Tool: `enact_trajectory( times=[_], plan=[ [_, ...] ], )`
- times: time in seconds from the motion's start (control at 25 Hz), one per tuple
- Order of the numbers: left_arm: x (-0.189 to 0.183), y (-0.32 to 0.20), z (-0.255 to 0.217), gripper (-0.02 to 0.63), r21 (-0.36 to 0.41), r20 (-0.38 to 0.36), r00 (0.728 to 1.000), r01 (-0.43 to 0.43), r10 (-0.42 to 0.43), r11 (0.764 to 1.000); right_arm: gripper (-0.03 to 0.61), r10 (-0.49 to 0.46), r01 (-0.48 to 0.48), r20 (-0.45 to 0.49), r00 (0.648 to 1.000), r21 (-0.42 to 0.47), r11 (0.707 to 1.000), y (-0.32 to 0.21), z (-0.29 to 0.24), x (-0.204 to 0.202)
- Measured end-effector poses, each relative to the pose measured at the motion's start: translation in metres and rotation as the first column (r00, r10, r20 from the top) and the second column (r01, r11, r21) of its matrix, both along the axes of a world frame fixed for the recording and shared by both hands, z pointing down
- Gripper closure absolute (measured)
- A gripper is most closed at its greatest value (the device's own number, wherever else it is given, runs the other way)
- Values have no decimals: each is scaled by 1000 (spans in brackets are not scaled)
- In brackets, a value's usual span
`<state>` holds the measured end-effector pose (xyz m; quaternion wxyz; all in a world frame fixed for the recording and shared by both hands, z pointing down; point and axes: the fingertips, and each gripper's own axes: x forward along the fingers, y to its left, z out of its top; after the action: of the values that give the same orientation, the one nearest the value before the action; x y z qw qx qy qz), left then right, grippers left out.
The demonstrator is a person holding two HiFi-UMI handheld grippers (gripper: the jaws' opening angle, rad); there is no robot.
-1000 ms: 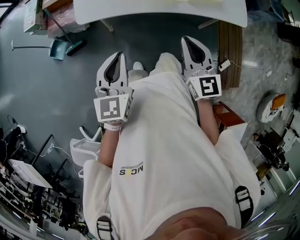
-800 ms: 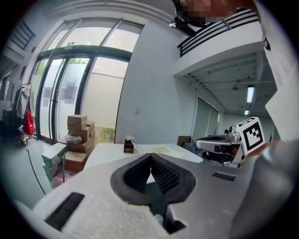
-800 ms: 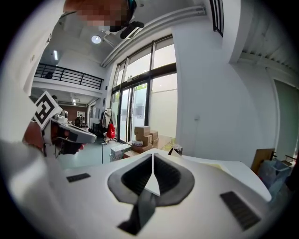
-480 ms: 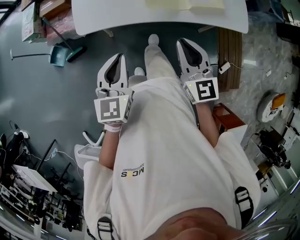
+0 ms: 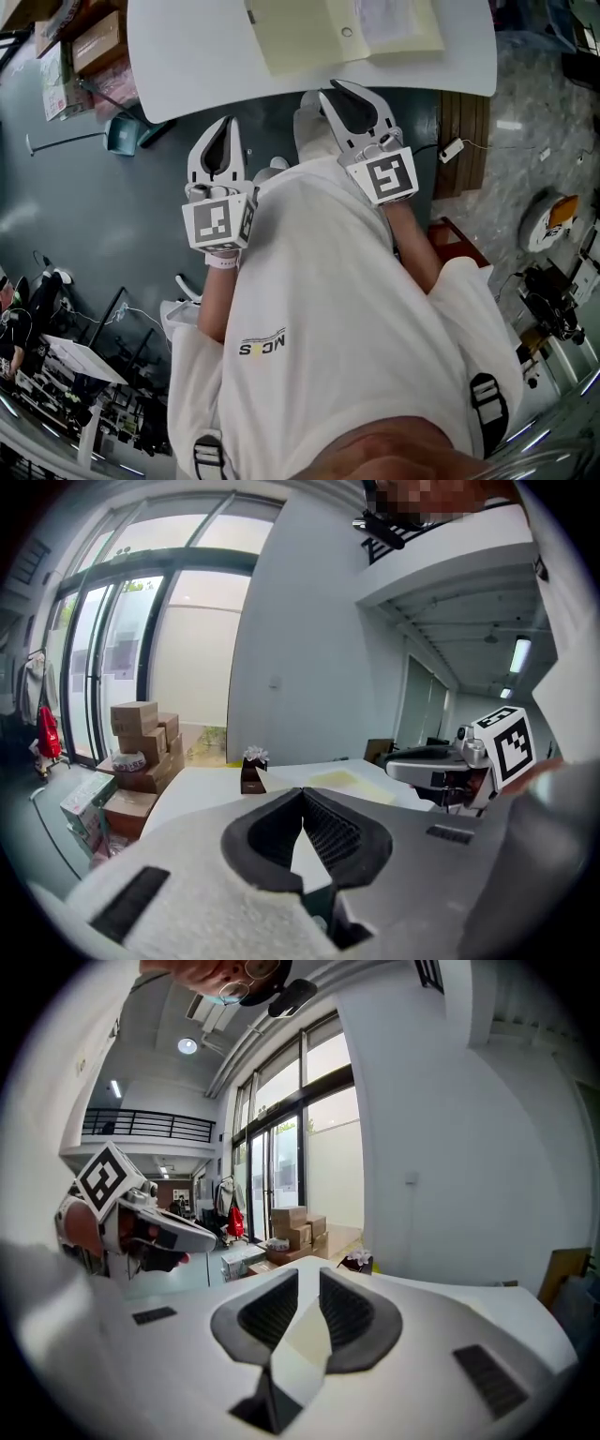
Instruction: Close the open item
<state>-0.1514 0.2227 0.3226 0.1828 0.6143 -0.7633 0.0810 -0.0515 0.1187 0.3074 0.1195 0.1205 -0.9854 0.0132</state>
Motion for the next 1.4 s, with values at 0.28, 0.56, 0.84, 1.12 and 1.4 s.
enact_trajectory(
  times=[0.28, 0.56, 0.84, 1.12, 1.4],
  plan=[
    [-21, -81, -7, 588, -34, 17, 999, 45, -45, 998, 514, -81, 81, -13, 997, -46, 996, -67, 14, -23],
    [-28, -129, -7, 588, -37, 35, 999, 27, -25, 999, 515, -85, 81, -57, 995, -71, 994, -108, 31, -29],
    [-40, -111, 1, 588, -47, -37, 996, 83, -84, 995, 511, -118, 110, -97, 988, -77, 991, -84, 41, -37],
    [-62, -111, 2, 588, -32, -48, 997, 57, -58, 998, 465, -153, 150, -141, 978, -35, 988, -59, 52, -57],
    [-78, -99, 23, 588, -48, -87, 995, 43, -47, 998, 448, -150, 148, -225, 963, -26, 989, -39, 75, -73]
  ],
)
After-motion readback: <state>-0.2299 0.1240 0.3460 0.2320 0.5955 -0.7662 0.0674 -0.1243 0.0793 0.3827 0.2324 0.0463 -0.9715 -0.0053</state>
